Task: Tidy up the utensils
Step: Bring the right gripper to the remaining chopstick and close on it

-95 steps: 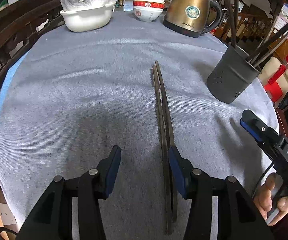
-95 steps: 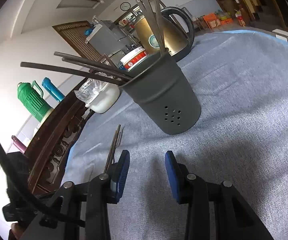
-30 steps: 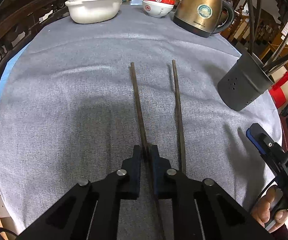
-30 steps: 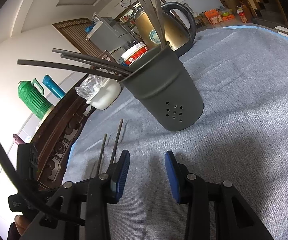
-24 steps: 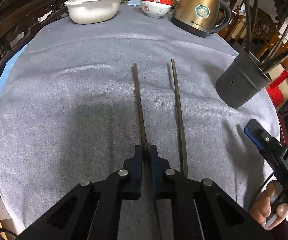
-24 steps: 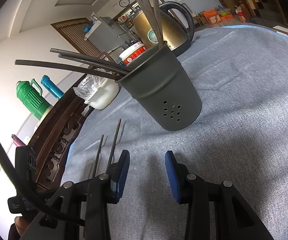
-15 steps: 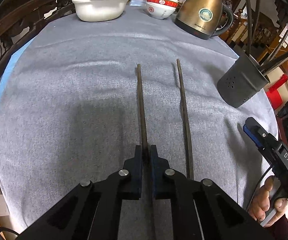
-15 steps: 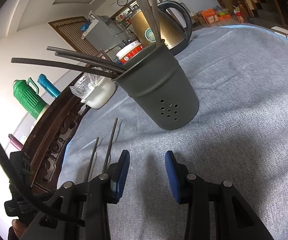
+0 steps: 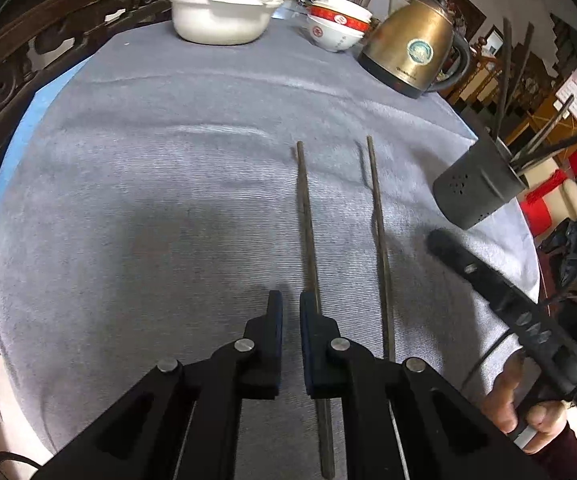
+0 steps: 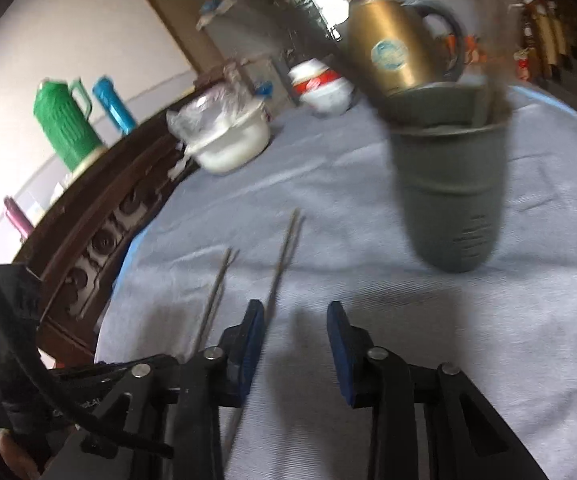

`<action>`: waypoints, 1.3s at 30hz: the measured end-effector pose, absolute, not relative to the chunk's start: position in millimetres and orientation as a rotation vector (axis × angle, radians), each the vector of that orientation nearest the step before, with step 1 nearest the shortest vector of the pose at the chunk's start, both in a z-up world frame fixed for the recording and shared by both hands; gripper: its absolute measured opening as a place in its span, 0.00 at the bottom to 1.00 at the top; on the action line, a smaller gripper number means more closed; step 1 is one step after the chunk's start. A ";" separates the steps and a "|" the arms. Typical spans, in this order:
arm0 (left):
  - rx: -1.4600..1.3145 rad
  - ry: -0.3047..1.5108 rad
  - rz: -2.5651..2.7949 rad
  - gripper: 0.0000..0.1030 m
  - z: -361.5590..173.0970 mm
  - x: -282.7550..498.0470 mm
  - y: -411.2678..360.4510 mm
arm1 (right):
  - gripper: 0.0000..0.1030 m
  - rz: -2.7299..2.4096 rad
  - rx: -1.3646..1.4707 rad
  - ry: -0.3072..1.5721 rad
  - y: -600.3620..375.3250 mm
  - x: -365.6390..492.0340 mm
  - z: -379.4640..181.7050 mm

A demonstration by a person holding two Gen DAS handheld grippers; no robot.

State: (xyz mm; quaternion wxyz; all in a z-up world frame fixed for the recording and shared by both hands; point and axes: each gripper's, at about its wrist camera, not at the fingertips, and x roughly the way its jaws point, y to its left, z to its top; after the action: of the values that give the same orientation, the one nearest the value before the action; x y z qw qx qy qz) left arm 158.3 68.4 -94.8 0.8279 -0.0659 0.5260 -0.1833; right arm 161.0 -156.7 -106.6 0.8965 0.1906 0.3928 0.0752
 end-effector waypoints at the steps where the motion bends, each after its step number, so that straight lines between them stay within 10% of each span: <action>1: -0.145 1.117 -0.388 0.07 -94.0 159.5 71.4 | 0.27 0.157 0.380 0.826 -151.6 162.6 -107.8; 15: -0.156 1.134 -0.376 0.07 -95.9 156.2 77.9 | 0.10 0.165 0.227 0.954 -115.8 170.3 -123.7; 39: -0.146 1.167 -0.399 0.07 -94.8 172.0 57.8 | 0.14 0.192 0.336 1.015 -152.6 167.3 -116.1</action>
State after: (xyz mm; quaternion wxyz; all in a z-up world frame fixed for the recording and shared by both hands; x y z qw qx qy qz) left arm 172.0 57.8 -94.8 0.8133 -0.0685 0.5468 -0.1869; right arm 167.3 -152.6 -116.1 0.8560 0.1601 0.4830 0.0915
